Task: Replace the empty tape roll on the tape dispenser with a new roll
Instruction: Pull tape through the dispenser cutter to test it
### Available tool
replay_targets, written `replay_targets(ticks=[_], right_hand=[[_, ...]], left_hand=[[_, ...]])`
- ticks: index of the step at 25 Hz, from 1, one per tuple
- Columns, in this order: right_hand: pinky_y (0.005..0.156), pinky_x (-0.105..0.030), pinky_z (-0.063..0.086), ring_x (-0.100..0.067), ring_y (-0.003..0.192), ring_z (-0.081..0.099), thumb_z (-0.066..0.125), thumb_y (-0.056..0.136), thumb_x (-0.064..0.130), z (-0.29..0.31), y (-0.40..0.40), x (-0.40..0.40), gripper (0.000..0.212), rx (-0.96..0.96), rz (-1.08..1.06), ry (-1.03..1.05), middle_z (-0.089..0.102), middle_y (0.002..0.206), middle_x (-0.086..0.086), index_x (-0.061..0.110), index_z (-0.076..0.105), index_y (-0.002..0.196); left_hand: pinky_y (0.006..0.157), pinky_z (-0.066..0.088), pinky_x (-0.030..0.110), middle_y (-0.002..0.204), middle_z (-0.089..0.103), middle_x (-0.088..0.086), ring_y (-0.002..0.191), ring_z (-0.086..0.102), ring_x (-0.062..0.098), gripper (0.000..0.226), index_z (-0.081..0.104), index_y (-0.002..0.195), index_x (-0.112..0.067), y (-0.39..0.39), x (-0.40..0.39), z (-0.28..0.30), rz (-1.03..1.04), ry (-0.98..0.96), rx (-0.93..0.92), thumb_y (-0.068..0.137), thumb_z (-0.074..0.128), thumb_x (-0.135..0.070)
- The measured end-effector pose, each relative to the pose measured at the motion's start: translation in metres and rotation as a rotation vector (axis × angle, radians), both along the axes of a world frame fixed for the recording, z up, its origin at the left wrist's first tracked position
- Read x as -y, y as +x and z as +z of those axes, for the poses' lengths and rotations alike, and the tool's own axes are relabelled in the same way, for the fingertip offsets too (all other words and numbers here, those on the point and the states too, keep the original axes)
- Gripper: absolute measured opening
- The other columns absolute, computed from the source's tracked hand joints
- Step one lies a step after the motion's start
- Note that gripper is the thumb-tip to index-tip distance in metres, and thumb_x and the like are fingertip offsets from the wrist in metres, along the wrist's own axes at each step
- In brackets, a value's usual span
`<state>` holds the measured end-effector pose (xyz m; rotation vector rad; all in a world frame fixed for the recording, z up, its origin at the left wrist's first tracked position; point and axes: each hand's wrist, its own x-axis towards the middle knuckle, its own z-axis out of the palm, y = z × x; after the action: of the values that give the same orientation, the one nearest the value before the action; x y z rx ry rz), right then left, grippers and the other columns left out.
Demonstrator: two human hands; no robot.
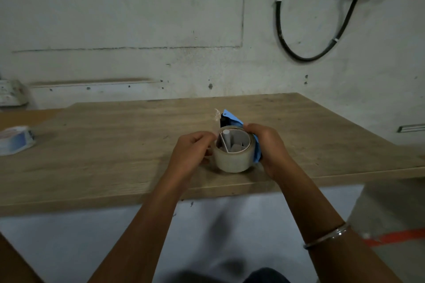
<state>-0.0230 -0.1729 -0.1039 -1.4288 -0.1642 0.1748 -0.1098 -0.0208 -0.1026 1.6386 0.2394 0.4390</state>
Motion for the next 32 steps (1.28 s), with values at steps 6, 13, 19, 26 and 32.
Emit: replay_targets(ticks=[6,13,19,26,32], right_hand=[[0.069,-0.039,0.048,-0.028,0.078,0.065,0.056,0.091,0.026,0.005,0.026,-0.016,0.026,0.013,-0.071,-0.116,0.072,0.083,-0.012,0.015,0.072,0.074],[0.06,-0.034,0.047,-0.029,0.076,0.064,0.055,0.089,0.022,0.002,0.044,-0.034,0.024,-0.048,-0.075,-0.136,0.071,0.082,-0.014,0.01,0.072,0.077],[0.064,-0.035,0.046,-0.027,0.081,0.062,0.054,0.092,0.021,0.006,0.064,-0.049,0.022,-0.043,-0.116,-0.203,0.071,0.089,-0.014,0.008,0.068,0.081],[0.072,-0.041,0.05,-0.026,0.082,0.057,0.048,0.091,0.022,-0.001,0.082,-0.055,0.026,0.093,-0.071,-0.37,0.065,0.091,-0.014,0.006,0.069,0.093],[0.065,-0.034,0.035,-0.023,0.071,0.052,0.044,0.096,0.017,-0.015,0.086,-0.063,0.035,0.242,-0.134,-0.387,0.066,0.082,-0.024,-0.005,0.065,0.078]], left_hand=[[0.087,0.056,0.044,0.093,0.077,0.001,0.094,0.071,0.021,0.018,0.077,0.098,-0.021,0.024,0.002,-0.002,0.022,0.019,0.001,0.088,0.065,-0.03],[0.083,0.055,0.039,0.089,0.077,-0.002,0.092,0.07,0.019,0.022,0.08,0.092,-0.023,0.058,-0.006,-0.008,0.172,0.122,-0.034,0.091,0.06,-0.031],[0.075,0.054,0.036,0.088,0.076,0.005,0.084,0.069,0.02,0.026,0.078,0.083,-0.018,0.088,-0.017,-0.008,0.242,0.199,-0.069,0.092,0.055,-0.026],[0.064,0.041,0.03,0.074,0.064,0.004,0.07,0.054,0.016,0.031,0.067,0.076,-0.01,0.104,-0.018,-0.009,0.307,0.338,-0.1,0.097,0.048,-0.022],[0.058,0.039,0.029,0.076,0.065,-0.002,0.071,0.057,0.015,0.031,0.073,0.085,-0.014,0.108,-0.02,-0.015,0.342,0.366,-0.116,0.097,0.046,-0.025]])
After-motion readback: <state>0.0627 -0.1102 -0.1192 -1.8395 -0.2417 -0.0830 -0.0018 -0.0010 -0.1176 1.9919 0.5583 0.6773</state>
